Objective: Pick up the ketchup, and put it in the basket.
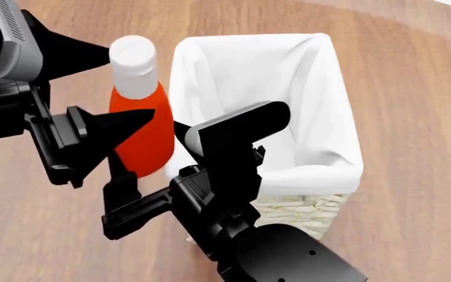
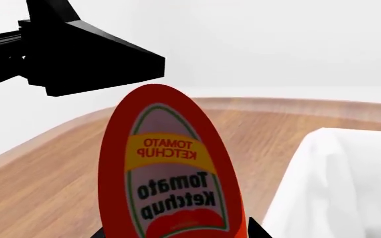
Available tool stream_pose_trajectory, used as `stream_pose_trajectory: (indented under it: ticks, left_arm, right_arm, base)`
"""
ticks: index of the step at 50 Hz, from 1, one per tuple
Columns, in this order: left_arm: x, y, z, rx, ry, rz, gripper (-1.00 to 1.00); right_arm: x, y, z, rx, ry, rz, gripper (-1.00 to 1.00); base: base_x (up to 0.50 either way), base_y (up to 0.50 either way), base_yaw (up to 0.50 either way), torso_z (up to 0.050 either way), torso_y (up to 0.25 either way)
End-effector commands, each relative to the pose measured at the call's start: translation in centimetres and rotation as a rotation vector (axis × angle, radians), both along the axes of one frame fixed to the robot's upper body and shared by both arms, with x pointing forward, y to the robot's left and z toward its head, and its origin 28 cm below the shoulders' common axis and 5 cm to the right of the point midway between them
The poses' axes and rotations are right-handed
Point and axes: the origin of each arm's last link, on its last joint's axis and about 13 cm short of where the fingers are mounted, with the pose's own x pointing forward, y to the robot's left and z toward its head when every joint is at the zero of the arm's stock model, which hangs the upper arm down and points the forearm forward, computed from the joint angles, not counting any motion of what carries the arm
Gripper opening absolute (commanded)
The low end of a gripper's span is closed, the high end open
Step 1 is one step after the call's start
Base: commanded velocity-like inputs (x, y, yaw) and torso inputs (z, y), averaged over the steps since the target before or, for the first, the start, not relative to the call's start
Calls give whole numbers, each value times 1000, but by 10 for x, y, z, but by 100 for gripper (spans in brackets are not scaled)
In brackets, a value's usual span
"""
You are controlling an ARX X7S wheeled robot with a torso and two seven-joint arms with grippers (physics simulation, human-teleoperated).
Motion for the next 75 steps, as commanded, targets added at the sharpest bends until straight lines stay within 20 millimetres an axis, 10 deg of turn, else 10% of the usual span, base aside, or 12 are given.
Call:
stream_pose_trajectory:
  ticks: [1, 42, 75]
  left_arm:
    - [1, -2, 11, -91, -54, -69, 100]
    - [-32, 18, -19, -170, -197, 121, 100]
    - [-100, -4, -141, -350, -379, 387, 100]
  right_arm:
    - [7, -3, 13, 28, -56, 1, -100]
    - [17, -37, 39, 49, -91, -161, -100]
    - [40, -45, 58, -27, -21, -412, -100]
  base:
    - [0, 0, 0, 0, 0]
    - [0, 0, 0, 0, 0]
    - [0, 0, 0, 0, 0]
